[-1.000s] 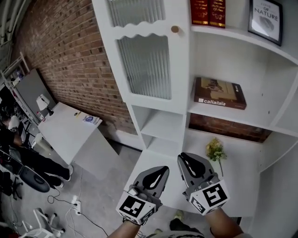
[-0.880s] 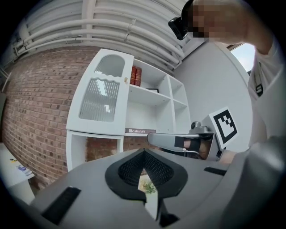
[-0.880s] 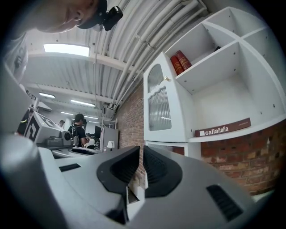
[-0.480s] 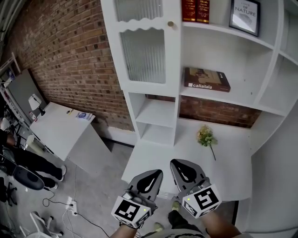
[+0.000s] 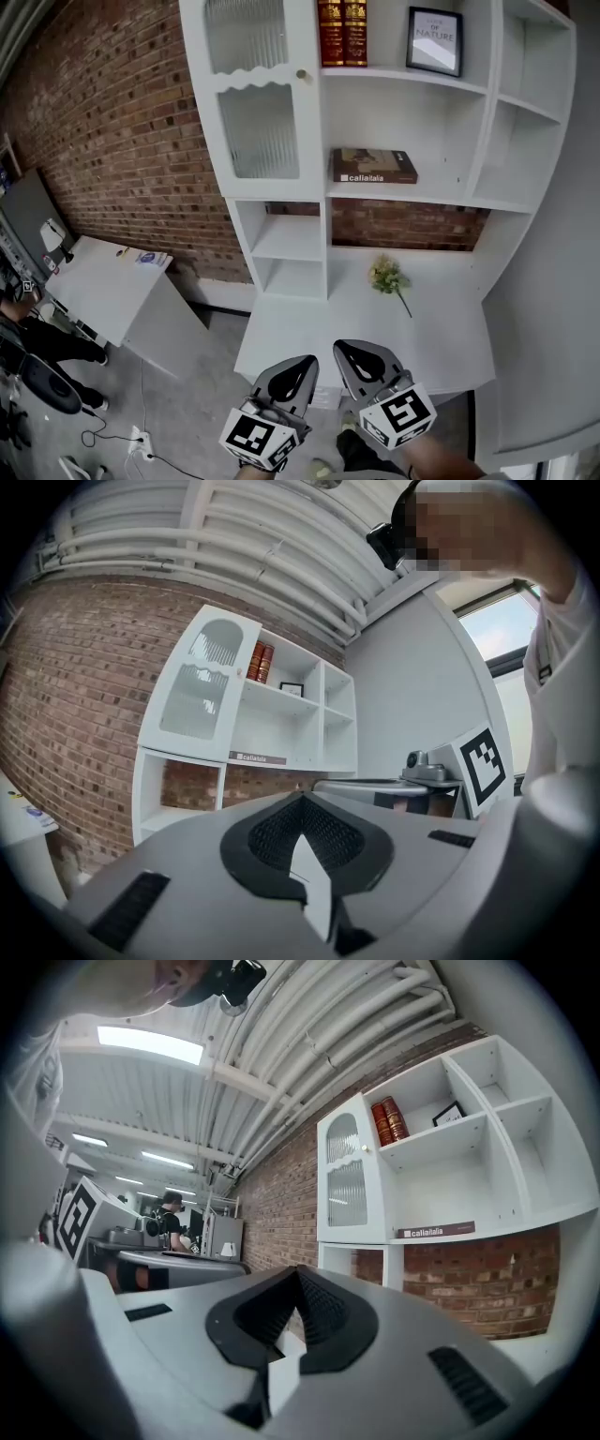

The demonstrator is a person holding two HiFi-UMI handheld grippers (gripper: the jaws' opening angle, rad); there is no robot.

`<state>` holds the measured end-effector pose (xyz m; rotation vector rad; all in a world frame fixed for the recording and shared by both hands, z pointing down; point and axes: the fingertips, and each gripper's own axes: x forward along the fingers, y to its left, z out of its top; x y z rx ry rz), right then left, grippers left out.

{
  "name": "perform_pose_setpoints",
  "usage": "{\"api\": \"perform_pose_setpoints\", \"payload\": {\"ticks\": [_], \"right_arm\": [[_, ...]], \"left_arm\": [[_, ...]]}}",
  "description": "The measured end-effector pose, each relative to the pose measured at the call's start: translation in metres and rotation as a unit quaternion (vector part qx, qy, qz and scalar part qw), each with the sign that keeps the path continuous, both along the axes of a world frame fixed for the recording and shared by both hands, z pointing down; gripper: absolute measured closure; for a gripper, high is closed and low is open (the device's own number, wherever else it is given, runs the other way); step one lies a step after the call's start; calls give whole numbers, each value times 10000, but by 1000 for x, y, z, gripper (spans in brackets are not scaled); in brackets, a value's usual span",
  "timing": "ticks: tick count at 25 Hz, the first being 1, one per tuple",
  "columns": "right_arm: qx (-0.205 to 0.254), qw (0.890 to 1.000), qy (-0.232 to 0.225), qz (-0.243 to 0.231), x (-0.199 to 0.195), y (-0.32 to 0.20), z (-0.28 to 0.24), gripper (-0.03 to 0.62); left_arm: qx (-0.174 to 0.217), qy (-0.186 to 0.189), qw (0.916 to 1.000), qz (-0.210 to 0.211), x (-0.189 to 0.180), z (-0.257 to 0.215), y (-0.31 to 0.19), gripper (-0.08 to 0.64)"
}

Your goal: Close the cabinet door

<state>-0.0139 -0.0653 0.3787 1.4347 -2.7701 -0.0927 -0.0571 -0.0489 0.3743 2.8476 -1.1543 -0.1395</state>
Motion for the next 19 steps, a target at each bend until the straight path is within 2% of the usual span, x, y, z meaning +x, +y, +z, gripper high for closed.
{"api": "perform_pose_setpoints", "payload": {"ticks": [19], "right_arm": [[166, 9998, -102, -57, 8, 2, -17, 575]], "left_arm": [[157, -84, 9998, 0, 13, -16, 3, 549]]}}
